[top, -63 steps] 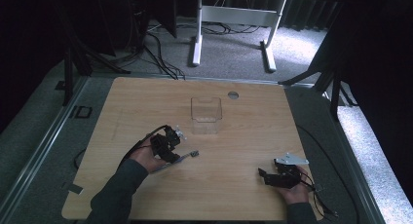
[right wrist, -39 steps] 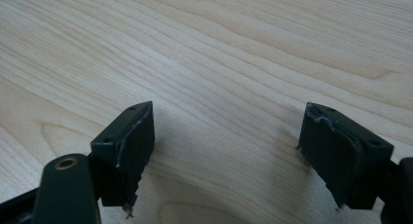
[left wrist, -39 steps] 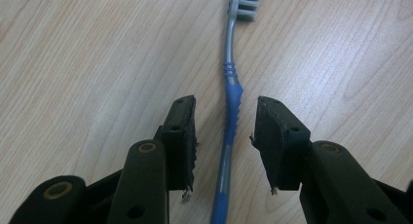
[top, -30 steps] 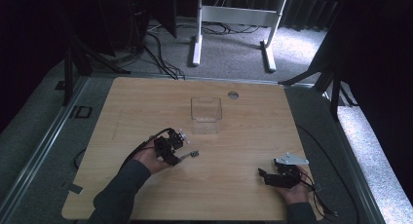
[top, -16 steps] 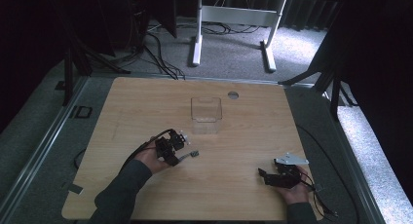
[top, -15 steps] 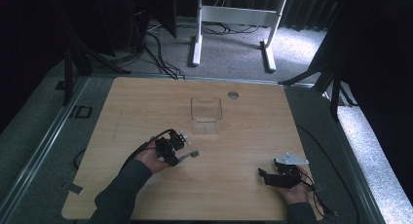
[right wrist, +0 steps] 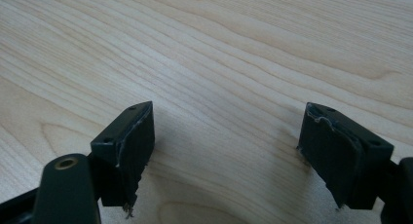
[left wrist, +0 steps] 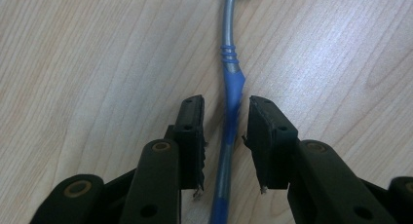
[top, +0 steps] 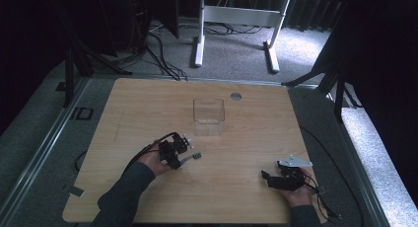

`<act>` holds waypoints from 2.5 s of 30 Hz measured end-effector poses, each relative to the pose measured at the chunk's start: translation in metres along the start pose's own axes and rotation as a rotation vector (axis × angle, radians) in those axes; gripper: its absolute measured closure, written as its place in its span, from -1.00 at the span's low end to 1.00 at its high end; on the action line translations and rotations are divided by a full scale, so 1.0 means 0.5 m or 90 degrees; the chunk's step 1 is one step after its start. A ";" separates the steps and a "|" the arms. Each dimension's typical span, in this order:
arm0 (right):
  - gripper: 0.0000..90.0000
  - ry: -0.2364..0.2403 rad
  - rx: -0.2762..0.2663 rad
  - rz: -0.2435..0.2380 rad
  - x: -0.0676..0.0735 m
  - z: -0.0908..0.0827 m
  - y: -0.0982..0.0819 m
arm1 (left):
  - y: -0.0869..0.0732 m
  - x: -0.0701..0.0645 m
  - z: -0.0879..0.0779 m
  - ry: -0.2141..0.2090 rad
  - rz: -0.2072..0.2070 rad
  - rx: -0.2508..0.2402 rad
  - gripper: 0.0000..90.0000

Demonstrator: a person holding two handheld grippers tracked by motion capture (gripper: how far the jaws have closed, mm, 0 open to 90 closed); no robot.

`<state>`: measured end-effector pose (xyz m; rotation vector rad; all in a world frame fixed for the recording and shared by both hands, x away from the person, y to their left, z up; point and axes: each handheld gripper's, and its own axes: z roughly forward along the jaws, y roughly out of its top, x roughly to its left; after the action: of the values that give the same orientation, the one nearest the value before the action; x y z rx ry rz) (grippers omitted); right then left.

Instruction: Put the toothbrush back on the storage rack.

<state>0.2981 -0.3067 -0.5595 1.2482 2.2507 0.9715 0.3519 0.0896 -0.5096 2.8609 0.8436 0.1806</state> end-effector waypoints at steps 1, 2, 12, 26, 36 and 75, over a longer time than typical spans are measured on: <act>-0.54 0.000 0.000 0.000 0.000 0.000 0.000 | 0.000 0.000 0.001 0.001 0.000 0.002 0.50; -0.54 0.000 0.000 0.000 0.000 0.000 0.000 | 0.000 0.000 0.003 0.000 0.001 0.005 0.51; -0.54 0.000 0.000 0.000 0.000 0.000 0.000 | 0.003 0.001 0.013 -0.008 0.004 0.021 0.55; -0.54 0.001 0.000 0.000 0.000 0.000 0.000 | 0.011 0.010 0.018 -0.034 0.001 0.022 0.65; -0.54 0.000 0.000 0.000 0.000 0.000 0.000 | 0.014 0.017 0.020 -0.059 -0.004 0.026 0.78; -0.54 0.001 0.000 0.000 0.000 0.000 0.000 | -0.008 0.045 -0.045 -0.019 -0.057 -0.054 0.82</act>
<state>0.2982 -0.3066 -0.5595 1.2479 2.2512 0.9727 0.3649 0.1076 -0.4866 2.7337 0.9330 0.1585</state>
